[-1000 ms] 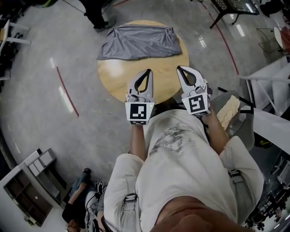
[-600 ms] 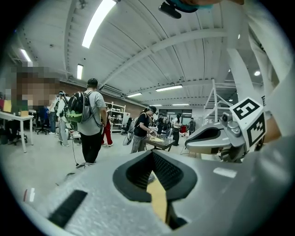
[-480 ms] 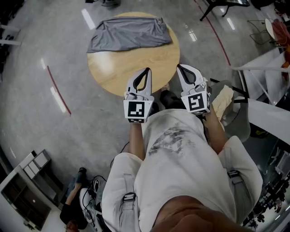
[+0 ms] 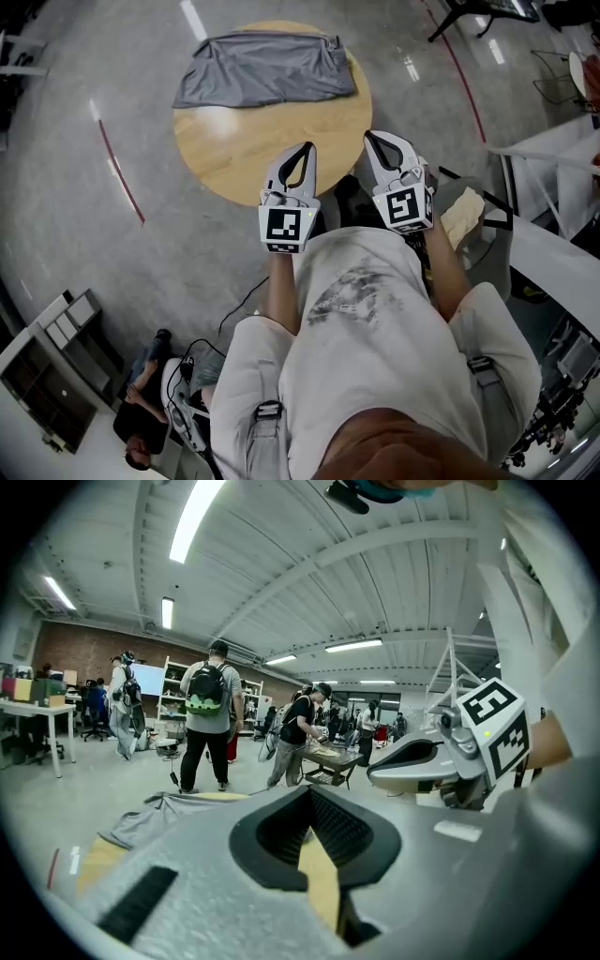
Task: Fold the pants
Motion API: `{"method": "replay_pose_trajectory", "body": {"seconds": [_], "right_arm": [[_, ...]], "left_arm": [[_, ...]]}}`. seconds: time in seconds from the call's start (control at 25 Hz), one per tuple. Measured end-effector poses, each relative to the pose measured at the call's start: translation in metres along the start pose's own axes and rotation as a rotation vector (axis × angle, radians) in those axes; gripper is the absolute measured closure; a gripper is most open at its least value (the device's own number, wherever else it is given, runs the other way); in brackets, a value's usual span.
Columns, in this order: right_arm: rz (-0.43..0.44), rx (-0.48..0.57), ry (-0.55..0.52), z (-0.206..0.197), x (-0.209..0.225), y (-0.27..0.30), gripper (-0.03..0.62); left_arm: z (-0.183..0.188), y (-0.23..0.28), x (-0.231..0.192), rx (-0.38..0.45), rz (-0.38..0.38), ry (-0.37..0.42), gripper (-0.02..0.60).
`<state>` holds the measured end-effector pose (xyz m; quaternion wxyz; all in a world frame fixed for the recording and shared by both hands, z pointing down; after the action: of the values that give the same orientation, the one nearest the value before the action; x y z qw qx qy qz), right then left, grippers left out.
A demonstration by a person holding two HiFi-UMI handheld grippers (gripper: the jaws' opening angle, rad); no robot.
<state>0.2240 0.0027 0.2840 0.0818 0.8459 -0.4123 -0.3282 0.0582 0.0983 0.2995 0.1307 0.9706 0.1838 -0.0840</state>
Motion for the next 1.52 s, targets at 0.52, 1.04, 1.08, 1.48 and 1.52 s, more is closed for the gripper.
{"method": "replay_pose_trajectory", "body": {"seconds": [0.52,1.04,1.08,1.48,1.52], "right_arm": [[0.116,-0.016,-0.056,-0.059,0.051,0.115,0.585],[0.226,-0.027,-0.089,-0.103,0.052,0.192,0.585],[0.234,-0.031,-0.095,-0.105,0.052,0.198,0.585],[0.316,-0.065,-0.154,-0.122,0.038,0.247,0.585],[0.324,-0.068,-0.159,-0.124,0.037,0.251,0.585]], "left_arm": [[-0.033,0.094,-0.024,-0.066,0.084,-0.063,0.574],[-0.061,0.159,-0.043,-0.117,0.137,-0.093,0.574],[-0.062,0.162,-0.044,-0.119,0.138,-0.096,0.574],[-0.079,0.173,-0.053,-0.139,0.174,-0.13,0.574],[-0.081,0.173,-0.054,-0.139,0.18,-0.135,0.574]]}}
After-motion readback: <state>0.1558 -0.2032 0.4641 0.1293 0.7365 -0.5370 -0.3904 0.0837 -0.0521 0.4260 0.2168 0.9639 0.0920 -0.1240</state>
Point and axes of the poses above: the fingertips, and each gripper's own axes: y forward along the fingers, x to its right, z out of its top, the point moved 9 cm from there along -y, backward along the fingers, and after that the axes turned 12 degrees about -z, right-handed, at the moved point
